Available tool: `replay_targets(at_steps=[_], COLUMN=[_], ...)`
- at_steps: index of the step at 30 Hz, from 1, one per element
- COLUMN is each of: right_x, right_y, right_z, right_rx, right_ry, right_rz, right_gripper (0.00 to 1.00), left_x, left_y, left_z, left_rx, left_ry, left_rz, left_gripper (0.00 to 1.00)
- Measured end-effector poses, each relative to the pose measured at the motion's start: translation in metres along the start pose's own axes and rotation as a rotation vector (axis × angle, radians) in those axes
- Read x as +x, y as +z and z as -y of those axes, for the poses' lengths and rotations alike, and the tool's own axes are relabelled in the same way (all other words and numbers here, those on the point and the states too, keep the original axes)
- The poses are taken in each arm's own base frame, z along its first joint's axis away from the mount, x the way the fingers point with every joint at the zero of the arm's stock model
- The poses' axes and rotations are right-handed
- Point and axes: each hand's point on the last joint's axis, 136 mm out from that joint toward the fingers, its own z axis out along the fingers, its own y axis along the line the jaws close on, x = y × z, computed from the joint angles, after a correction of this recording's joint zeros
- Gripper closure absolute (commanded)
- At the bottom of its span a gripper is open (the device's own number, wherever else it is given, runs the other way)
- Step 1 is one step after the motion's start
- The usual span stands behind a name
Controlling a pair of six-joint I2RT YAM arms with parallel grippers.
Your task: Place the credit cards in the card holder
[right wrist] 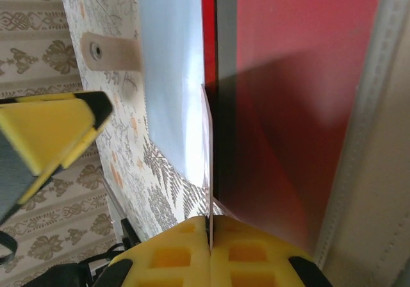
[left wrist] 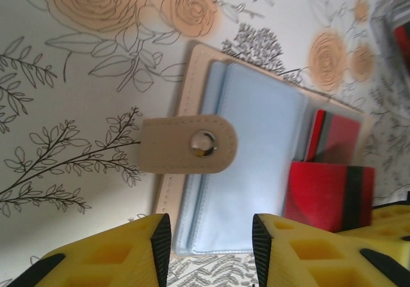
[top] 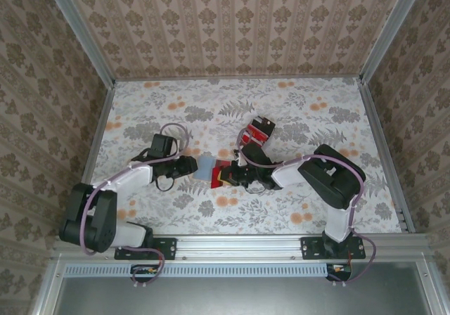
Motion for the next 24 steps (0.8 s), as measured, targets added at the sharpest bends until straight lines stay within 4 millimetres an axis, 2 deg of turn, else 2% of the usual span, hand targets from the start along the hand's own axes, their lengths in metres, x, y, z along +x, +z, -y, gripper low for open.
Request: replay_targets(at_steps=[5, 13, 24], right_x=[-0.003, -0.012, -0.027], right_y=[0.004, 0.014, 0.019], right_z=[0.0, -0.003, -0.018], right_rx=[-0.014, -0.035, -0.028], right_ry=[0.011, 0.007, -0.039], right_rz=[0.009, 0.017, 0.008], right_gripper=[1.0, 1.0, 0.99], left_x=[-0.001, 0.001, 0.0], left_y=[0.009, 0.015, 0.022], left_z=[-0.003, -0.004, -0.005], left_rx=[-0.016, -0.012, -0.004], left_ry=[0.005, 0.012, 0.014], left_rz=[-0.032, -0.053, -0.054], left_gripper=[0.61, 0.78, 0.82])
